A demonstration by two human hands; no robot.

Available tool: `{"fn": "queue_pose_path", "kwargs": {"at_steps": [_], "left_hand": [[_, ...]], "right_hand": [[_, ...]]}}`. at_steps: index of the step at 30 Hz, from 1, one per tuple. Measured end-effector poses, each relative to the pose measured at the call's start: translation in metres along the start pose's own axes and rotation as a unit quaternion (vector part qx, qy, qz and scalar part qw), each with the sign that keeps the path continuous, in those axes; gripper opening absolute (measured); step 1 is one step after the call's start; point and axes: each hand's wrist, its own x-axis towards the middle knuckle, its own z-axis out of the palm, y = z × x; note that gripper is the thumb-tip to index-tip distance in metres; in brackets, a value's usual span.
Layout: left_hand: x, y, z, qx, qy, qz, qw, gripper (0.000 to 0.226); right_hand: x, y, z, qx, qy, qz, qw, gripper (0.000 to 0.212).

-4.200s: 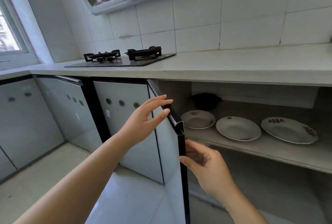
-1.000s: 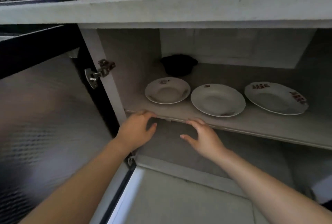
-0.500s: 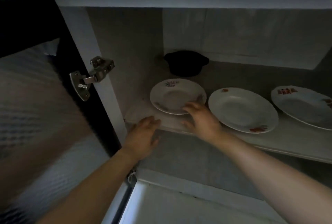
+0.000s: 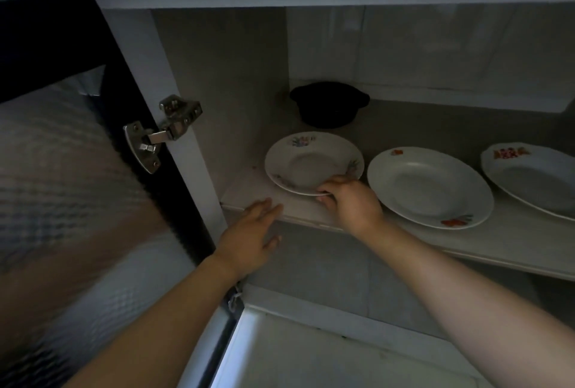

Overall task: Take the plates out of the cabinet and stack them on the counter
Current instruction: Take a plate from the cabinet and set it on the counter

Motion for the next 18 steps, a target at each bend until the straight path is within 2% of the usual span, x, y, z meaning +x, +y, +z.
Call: {"fn": "queue_pose_path", "kwargs": {"at_steps": [2,8,11,15,18], "left_hand": [[0.0,-0.002,-0.005,0.001,0.0,-0.006,1.0,0.083],[-0.005,-0.005,-0.033,0.011,0.101,-0.039,0.994,0.06],[-0.002,0.002,-0.044,0.025,0.135,-0.006,0.99,0.061],[0.01,0.024,-0.049,0.004,0.137,0.031,0.99,0.067],[0.013,0.035,-0.044,0.018,0.145,0.02,0.989,0.067]], "right_hand": [[-0.002,0.002,0.0,0.005,0.008,-0.01,1.0,0.021],[-0.018,0.007,-0.003,0.024,0.031,-0.046,0.998,0.018],[-0.03,0.002,0.0,0.011,0.049,-0.078,0.996,0.021],[-0.042,-0.001,-0.003,0.003,0.043,-0.093,0.995,0.022],[-0.05,0.0,-0.005,0.018,0.049,-0.109,0.993,0.019]]}}
